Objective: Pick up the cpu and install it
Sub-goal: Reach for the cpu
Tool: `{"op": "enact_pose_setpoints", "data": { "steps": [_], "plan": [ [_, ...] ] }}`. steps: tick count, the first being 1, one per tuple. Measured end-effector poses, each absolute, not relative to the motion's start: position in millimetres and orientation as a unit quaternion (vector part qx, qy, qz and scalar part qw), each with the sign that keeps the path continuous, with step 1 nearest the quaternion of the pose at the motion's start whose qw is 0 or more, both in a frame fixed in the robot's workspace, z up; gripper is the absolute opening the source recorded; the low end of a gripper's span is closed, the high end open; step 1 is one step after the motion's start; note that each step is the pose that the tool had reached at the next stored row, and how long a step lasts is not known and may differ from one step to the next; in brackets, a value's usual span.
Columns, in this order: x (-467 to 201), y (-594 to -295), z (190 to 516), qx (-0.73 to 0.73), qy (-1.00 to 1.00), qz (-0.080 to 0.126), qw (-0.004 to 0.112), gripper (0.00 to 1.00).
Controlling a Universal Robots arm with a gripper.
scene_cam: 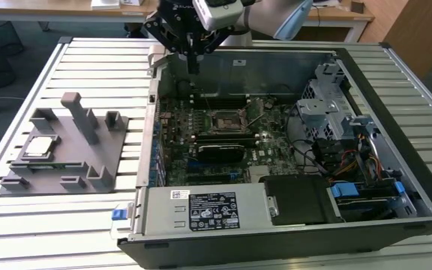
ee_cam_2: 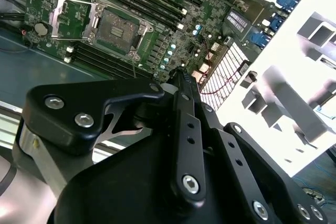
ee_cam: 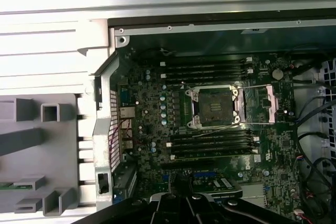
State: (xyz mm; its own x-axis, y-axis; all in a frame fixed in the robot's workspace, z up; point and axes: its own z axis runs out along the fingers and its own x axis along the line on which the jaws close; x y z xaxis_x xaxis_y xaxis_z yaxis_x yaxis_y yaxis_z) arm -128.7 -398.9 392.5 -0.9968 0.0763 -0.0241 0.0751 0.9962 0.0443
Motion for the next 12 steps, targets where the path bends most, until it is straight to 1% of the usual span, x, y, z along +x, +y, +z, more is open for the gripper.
{"op": "enact_pose_setpoints", "data": {
  "steps": [12],
  "plan": [
    [-132.5, -398.9, 392.1, 0.038, 0.999, 0.022, 0.013, 0.11]
  ]
}}
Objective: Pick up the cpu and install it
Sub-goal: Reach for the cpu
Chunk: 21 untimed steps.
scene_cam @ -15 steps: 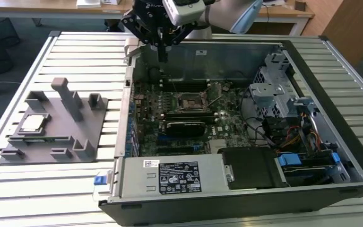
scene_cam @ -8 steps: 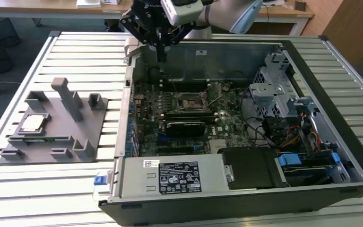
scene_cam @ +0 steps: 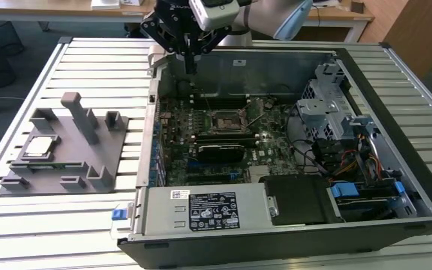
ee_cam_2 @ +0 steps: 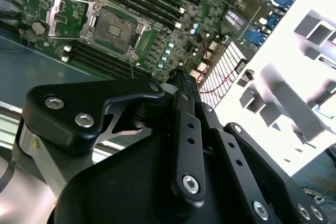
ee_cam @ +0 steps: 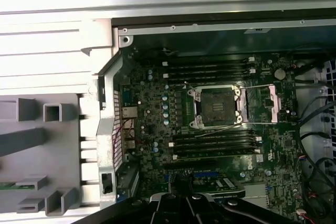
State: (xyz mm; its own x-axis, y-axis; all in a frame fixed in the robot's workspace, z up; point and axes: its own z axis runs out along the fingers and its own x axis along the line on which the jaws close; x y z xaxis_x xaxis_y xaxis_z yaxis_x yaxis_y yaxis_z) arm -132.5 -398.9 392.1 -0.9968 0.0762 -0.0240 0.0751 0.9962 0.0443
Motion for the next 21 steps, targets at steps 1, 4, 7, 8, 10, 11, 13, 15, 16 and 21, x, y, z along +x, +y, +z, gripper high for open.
{"op": "enact_pose_setpoints", "data": {
  "steps": [1, 4, 7, 8, 10, 11, 13, 15, 16, 21],
  "plan": [
    [-132.7, -398.9, 392.1, 0.038, 0.999, 0.022, 0.013, 0.11],
    [-133.7, -398.9, 392.0, 0.038, 0.999, 0.022, 0.013, 0.11],
    [-134.7, -398.9, 391.9, 0.038, 0.999, 0.022, 0.013, 0.11],
    [-135.1, -398.9, 391.8, 0.038, 0.999, 0.022, 0.013, 0.11],
    [-135.8, -398.9, 391.7, 0.038, 0.999, 0.022, 0.013, 0.11],
    [-136.1, -398.9, 391.7, 0.038, 0.999, 0.022, 0.013, 0.11],
    [-137.0, -398.9, 391.6, 0.038, 0.999, 0.022, 0.013, 0.11],
    [-137.7, -398.9, 391.5, 0.038, 0.999, 0.022, 0.013, 0.11],
    [-138.1, -399.0, 391.5, 0.038, 0.999, 0.022, 0.013, 0.11],
    [-140.0, -398.9, 391.2, 0.038, 0.999, 0.022, 0.013, 0.11]
  ]
}}
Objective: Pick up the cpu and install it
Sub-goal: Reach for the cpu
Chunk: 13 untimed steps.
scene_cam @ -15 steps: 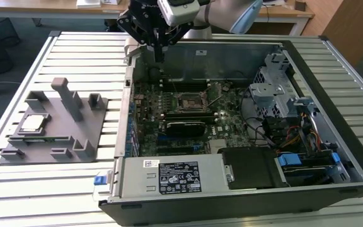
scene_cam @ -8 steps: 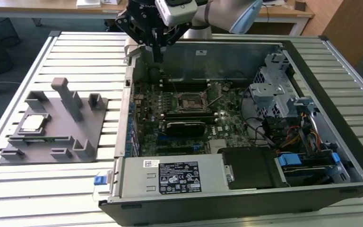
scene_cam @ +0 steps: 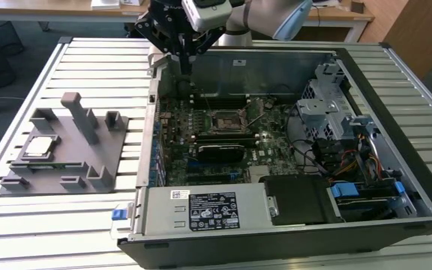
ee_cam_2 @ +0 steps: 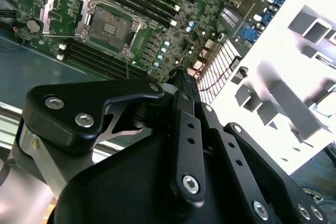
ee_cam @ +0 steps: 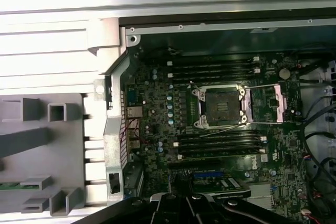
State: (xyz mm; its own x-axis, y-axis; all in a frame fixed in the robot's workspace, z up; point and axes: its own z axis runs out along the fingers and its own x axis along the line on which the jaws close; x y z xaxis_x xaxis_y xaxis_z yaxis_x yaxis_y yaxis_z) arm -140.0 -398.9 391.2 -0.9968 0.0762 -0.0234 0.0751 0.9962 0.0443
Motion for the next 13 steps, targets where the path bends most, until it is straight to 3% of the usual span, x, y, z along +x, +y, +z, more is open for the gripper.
{"op": "enact_pose_setpoints", "data": {
  "steps": [13],
  "plan": [
    [-146.1, -398.9, 390.5, 0.038, 0.999, 0.022, 0.012, 0.11]
  ]
}}
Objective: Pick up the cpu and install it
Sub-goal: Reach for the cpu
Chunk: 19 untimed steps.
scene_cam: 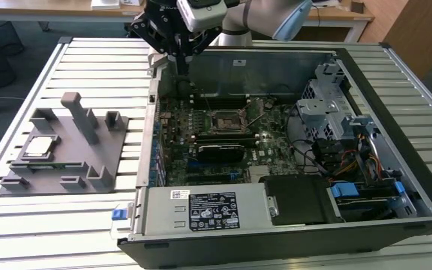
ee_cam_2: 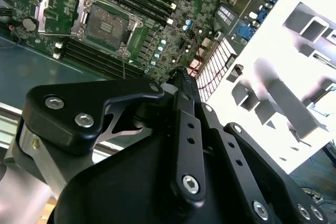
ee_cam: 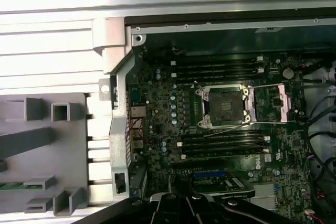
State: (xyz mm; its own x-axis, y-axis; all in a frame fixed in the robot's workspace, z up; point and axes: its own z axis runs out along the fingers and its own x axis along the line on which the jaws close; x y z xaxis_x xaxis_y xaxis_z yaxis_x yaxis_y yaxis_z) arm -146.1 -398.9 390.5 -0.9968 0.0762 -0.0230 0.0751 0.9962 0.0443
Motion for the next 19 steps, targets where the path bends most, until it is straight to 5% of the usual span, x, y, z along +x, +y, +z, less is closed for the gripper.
{"op": "enact_pose_setpoints", "data": {
  "steps": [19],
  "plan": [
    [-155.6, -398.9, 389.2, 0.038, 0.999, 0.022, 0.012, 0.11]
  ]
}}
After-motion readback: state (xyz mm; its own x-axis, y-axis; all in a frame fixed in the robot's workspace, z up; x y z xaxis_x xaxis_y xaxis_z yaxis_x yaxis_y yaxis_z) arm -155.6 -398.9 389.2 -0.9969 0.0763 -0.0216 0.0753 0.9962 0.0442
